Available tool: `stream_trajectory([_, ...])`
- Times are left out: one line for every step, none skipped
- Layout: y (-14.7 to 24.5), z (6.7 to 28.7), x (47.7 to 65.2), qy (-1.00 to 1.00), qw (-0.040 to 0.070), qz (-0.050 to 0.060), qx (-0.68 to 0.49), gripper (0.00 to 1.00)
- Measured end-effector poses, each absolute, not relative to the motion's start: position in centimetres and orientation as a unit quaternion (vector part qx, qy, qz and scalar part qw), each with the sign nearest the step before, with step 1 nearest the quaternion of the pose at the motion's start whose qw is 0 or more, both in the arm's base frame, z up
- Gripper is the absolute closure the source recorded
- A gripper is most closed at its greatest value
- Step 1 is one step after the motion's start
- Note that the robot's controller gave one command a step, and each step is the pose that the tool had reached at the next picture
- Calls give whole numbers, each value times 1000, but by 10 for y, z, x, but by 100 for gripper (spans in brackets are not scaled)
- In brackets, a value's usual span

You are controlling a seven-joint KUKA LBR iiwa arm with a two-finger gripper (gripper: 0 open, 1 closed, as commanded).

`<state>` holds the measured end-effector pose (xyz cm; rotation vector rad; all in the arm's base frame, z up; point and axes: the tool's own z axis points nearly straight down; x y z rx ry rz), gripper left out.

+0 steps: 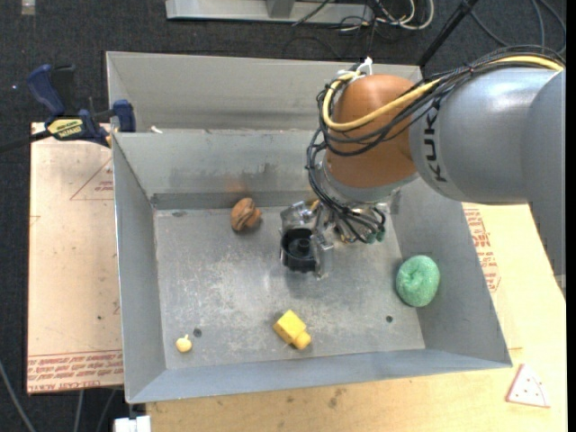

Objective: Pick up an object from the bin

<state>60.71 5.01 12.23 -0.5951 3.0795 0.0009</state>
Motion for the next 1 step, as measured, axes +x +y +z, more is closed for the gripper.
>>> stream_trajectory([50,131,607,982,2,0,-190,100])
